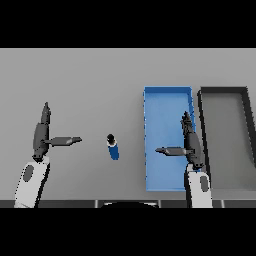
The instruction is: Pick up the blue pipe and place it into the blue bin.
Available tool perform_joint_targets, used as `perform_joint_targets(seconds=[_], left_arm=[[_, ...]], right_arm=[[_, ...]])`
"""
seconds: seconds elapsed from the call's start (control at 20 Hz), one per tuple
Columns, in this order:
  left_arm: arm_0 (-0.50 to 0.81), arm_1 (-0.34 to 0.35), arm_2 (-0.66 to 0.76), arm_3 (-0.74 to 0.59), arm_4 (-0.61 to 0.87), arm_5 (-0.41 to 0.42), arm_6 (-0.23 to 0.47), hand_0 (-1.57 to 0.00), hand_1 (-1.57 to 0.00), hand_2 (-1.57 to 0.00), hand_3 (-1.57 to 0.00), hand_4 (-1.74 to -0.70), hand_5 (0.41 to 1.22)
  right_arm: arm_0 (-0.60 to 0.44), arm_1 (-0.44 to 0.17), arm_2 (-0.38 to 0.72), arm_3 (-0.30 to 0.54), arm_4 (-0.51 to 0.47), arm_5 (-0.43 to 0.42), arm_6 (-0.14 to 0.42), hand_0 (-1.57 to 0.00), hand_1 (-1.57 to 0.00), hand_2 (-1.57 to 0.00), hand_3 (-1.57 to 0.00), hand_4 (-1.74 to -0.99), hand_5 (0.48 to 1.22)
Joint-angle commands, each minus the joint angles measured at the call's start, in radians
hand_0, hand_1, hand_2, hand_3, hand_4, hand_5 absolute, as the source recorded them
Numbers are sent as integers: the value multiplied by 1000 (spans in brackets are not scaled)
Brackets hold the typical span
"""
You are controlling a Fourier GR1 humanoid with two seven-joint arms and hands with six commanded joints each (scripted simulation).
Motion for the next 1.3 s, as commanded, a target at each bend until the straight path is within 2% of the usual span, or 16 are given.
perform_joint_targets(seconds=[0.0,0.25,0.3,0.35,0.45,0.5,0.7,0.9,1.0,1.15,1.25], left_arm=[[2,0,0,-2,0,0,-6,1,1,1,1,-1006,586],[25,5,-1,-22,3,-1,-13,1,1,1,1,-1006,586],[61,71,-31,-31,-7,-106,-80,1,1,1,1,-1006,586],[82,112,-46,-31,-12,-171,-117,1,1,1,1,-1011,588],[95,156,-57,-36,-18,-230,-154,1,1,1,1,-1010,588],[100,164,-63,-43,-18,-243,-158,1,1,1,1,-1010,589],[126,186,-71,-74,11,-302,-186,1,1,1,1,-1015,592],[133,217,-128,-113,-1,-387,-180,1,1,1,1,-1024,573],[124,228,-161,-145,-1,-426,-144,1,1,1,1,-1037,548],[121,234,-207,-190,-6,-457,-77,1,1,1,1,-1063,498],[112,209,-245,-202,-15,-473,-57,1,1,1,1,-1086,480]], right_arm=[[3,0,1,-2,0,0,-2,1,1,1,1,-1222,603],[32,4,8,-22,1,1,-19,1,1,1,1,-1222,603],[66,-56,37,-53,57,26,-74,1,1,1,1,-1222,603],[94,-88,57,-86,77,52,-104,1,1,1,1,-1227,603],[127,-119,80,-129,104,71,-105,1,1,1,1,-1228,599],[121,-131,79,-142,106,74,-76,1,1,1,1,-1232,599],[117,-127,96,-138,126,74,-60,1,1,1,1,-1225,592],[115,-127,98,-143,135,66,-65,1,1,1,1,-1220,589],[129,-135,103,-158,136,77,-111,1,1,1,1,-1223,601],[108,-144,89,-139,121,83,-92,1,1,1,1,-1233,604],[99,-142,84,-127,114,86,-94,1,1,1,1,-1244,607]])
